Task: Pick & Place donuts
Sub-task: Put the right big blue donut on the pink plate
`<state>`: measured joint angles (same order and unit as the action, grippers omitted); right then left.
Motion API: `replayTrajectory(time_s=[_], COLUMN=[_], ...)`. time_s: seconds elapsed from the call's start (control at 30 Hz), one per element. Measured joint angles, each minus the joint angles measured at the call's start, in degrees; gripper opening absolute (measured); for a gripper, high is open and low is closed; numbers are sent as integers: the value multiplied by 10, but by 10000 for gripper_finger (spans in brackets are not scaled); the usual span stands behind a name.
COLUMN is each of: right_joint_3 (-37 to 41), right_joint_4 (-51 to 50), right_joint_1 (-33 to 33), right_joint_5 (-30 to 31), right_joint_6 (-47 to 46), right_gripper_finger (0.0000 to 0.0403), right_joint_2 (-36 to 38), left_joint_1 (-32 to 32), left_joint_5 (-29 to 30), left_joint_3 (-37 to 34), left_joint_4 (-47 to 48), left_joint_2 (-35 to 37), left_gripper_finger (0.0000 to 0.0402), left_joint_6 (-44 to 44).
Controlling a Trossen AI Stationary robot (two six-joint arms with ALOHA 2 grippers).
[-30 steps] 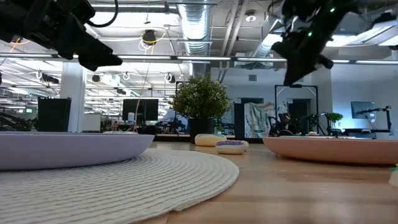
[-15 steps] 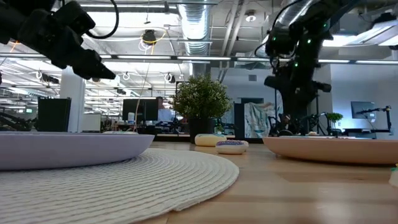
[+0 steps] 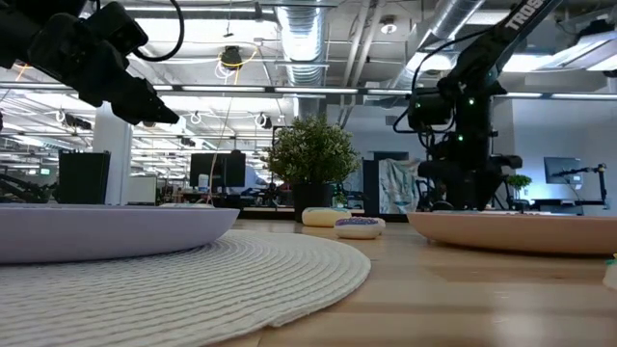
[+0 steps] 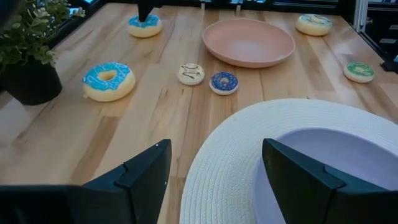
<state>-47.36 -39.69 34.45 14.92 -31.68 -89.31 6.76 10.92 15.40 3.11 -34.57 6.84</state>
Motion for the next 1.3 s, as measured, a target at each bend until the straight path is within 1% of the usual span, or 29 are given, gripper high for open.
replayTrajectory(time_s=[0.1, 0.23, 0.33, 0.4, 0.57, 0.73, 0.83, 1.13, 1.3], right_joint_3=[4, 4, 4, 6, 15, 32, 37, 37, 37], right_joint_4=[29, 54, 57, 57, 66, 89, 96, 103, 103], right_joint_1=[6, 6, 6, 6, 4, 5, 5, 4, 3], right_joint_5=[-6, -37, -32, -52, -34, -52, -54, -58, -58], right_joint_6=[0, 7, 6, 7, -8, -11, -17, -28, -28], right_gripper_finger=[219, 219, 217, 214, 207, 197, 188, 141, 125], right_joint_2=[0, 4, 0, -1, -1, -1, -1, 0, 0], left_joint_1=[0, 0, 0, 0, 0, 0, 0, 0, 0], left_joint_5=[0, 0, 0, 0, 1, 2, 0, 0, 0], left_joint_3=[0, 0, 0, 0, 0, 0, 0, 0, 0], left_joint_4=[0, 0, 0, 0, 0, 1, 4, 6, 6], left_joint_2=[0, 0, 0, 0, 0, 0, 0, 0, 0], left_gripper_finger=[245, 245, 245, 245, 245, 245, 245, 245, 245], left_joint_6=[0, 1, 1, 1, 1, 25, 39, 40, 39])
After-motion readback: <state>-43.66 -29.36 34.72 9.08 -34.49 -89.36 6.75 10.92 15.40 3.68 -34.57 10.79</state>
